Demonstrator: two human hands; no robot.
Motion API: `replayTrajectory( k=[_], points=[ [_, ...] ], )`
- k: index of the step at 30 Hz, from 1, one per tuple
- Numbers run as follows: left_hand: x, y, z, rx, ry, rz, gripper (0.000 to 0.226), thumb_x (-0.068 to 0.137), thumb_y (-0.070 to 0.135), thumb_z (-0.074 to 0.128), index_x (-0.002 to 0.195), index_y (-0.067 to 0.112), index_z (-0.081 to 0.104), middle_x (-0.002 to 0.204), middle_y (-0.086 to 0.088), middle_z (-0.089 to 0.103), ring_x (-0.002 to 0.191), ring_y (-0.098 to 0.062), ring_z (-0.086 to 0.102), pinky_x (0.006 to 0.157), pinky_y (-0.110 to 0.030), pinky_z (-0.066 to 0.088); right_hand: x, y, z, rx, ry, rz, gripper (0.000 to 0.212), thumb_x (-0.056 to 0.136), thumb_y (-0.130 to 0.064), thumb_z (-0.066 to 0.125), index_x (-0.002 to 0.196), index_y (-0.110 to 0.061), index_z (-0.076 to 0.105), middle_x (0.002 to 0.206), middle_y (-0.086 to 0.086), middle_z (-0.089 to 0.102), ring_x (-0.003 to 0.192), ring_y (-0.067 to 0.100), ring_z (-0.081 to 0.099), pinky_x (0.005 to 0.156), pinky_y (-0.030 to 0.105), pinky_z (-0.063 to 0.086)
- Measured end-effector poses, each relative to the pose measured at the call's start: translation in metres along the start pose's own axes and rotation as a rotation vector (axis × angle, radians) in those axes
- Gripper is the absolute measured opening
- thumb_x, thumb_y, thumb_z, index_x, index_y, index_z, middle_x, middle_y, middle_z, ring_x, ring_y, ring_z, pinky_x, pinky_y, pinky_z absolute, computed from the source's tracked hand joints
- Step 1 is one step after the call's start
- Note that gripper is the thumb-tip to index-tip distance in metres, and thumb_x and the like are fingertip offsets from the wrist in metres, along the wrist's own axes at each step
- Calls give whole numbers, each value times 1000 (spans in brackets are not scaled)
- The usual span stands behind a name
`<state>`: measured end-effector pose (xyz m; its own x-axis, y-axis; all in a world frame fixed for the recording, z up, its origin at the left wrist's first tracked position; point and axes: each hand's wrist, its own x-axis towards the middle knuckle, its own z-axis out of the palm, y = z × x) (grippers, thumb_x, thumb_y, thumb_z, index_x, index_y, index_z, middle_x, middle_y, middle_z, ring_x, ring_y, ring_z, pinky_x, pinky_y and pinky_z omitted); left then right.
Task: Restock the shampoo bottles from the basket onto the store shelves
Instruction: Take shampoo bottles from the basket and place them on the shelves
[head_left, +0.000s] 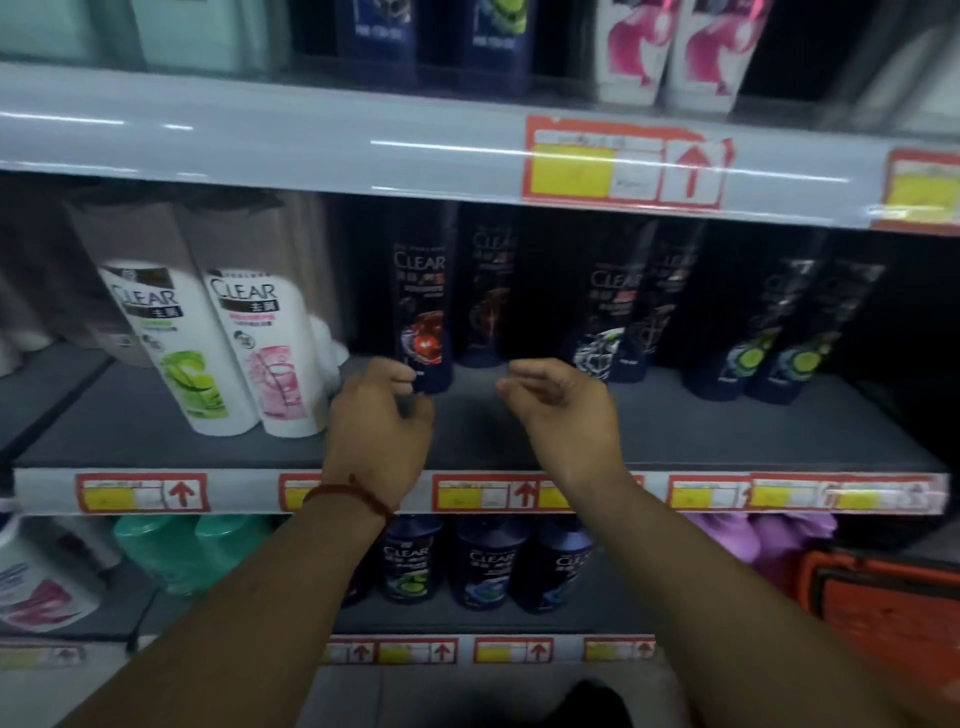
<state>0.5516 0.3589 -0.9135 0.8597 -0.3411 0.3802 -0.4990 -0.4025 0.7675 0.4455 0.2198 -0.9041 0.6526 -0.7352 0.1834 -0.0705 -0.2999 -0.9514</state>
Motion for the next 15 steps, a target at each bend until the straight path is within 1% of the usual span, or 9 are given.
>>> replayTrajectory(
  k=[2,3,5,6,8,11,13,15],
  points=[
    [-3,17,8,-47,-99,40,14,87,8,62,99,15,64,95,-3,67,88,-16,62,84,-32,55,-5,-1,-25,2,83,-10,11,89,-27,75,96,-18,74,86,-4,75,86,10,71,82,33,59],
    [-6,27,13,-81,-170,39,14,89,9,61,100,18,63,95,2,66,90,-14,62,83,-29,55,-7,-2,-37,9,132,-13,10,90,-30,74,90,-20,74,82,-4,75,84,12,72,80,36,59],
    [-15,43,24,-135,-274,18,14,91,14,62,104,19,62,100,5,65,96,-11,61,85,-25,54,-9,0,-58,-4,200,2,12,90,-35,73,86,-23,73,80,-4,74,82,13,72,79,41,60],
    [-19,48,31,-155,-302,9,17,92,16,62,109,19,62,106,3,65,101,-11,62,88,-26,54,-9,3,-66,-30,212,15,13,90,-36,73,88,-23,73,81,-4,74,83,12,71,80,41,60],
    [-22,56,47,-169,-347,5,30,93,17,63,122,16,59,121,-1,63,114,-14,60,97,-28,51,-8,9,-79,-95,222,44,19,89,-36,74,98,-20,72,88,-6,74,87,9,69,84,38,58],
    [-18,70,67,-228,-393,-25,52,94,14,63,143,12,46,140,-2,54,129,-15,52,101,-19,42,-4,17,-93,-139,186,81,42,89,-34,74,125,-14,66,110,-5,71,103,9,66,95,32,55],
    [-19,75,79,-309,-429,-33,59,94,14,64,148,14,40,145,0,50,129,-7,48,99,-15,39,1,21,-97,-141,122,81,52,90,-32,74,136,-12,59,126,-1,67,112,9,61,101,32,51],
    [-21,75,90,-328,-419,-22,60,94,15,65,149,19,40,143,3,52,121,-1,49,92,-11,40,7,25,-99,-174,53,61,56,90,-29,74,141,-13,54,132,0,64,117,10,60,104,30,49]
  ],
)
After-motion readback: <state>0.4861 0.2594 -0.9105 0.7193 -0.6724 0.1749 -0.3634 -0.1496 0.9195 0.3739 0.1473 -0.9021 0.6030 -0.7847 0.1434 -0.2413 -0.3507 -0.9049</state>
